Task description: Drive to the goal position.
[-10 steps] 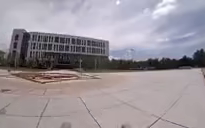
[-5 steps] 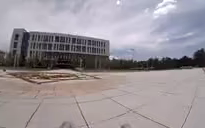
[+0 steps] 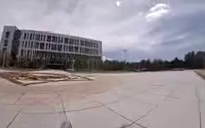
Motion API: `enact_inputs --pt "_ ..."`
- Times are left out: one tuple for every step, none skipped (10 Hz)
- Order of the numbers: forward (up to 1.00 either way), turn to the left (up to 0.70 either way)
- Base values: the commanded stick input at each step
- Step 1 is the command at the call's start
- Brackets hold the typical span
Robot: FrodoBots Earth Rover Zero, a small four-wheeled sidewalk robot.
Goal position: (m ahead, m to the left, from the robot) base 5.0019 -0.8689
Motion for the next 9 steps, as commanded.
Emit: enact_inputs --pt "0.7 0.0" --pt "0.7 0.0" --pt "0.7 0.0" --pt "0.7 0.0" --pt "0.7 0.0" --pt "0.7 0.0" --pt "0.7 0.0" --pt "0.7 0.0" --pt "0.7 0.0"
